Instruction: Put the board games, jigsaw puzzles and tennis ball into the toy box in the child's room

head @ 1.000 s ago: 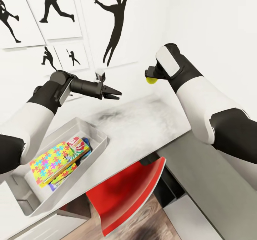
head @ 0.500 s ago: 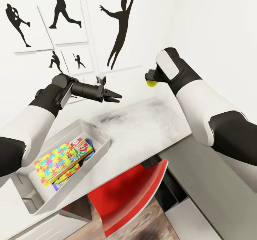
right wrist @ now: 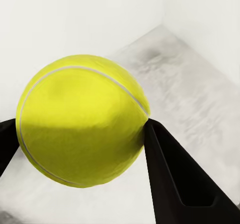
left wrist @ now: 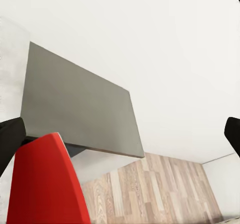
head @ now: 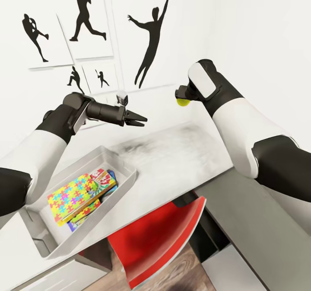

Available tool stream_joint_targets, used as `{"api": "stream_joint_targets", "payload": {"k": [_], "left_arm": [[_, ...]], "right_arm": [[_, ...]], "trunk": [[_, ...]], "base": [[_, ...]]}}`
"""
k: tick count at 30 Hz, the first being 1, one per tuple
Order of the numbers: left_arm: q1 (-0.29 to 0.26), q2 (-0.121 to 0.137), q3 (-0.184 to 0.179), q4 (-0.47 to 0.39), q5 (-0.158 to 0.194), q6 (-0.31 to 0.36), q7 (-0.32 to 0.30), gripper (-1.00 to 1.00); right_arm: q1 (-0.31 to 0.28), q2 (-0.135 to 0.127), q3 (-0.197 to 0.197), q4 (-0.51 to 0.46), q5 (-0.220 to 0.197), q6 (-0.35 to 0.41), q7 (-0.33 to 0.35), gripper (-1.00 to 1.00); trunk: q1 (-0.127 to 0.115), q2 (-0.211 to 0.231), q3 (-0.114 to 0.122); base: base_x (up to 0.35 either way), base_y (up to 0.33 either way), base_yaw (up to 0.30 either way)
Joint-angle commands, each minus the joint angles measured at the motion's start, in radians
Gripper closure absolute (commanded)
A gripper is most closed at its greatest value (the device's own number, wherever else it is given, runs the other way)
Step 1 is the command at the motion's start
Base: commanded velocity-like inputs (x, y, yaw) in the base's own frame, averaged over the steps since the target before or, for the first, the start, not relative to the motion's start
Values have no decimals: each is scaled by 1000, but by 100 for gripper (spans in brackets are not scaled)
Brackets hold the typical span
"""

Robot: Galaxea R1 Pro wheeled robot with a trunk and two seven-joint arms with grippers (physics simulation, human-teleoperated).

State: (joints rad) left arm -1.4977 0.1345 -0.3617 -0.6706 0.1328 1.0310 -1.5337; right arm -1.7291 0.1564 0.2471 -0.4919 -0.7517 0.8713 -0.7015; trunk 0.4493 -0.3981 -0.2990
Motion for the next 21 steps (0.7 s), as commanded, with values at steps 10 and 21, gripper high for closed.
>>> {"api": "stream_joint_targets", "payload": {"k": [10, 21], "left_arm": [[40, 50, -6, 0, 9, 11, -4, -100], [125, 134, -4, 0, 10, 10, -4, -100]], "right_arm": [[-1, 1, 6, 0, -14, 1, 10, 100], [40, 11, 6, -4, -13, 15, 11, 100]], "trunk": [[1, -2, 15], [1, -2, 31]], "base": [[-9, 0, 90], [-1, 0, 162]]}}
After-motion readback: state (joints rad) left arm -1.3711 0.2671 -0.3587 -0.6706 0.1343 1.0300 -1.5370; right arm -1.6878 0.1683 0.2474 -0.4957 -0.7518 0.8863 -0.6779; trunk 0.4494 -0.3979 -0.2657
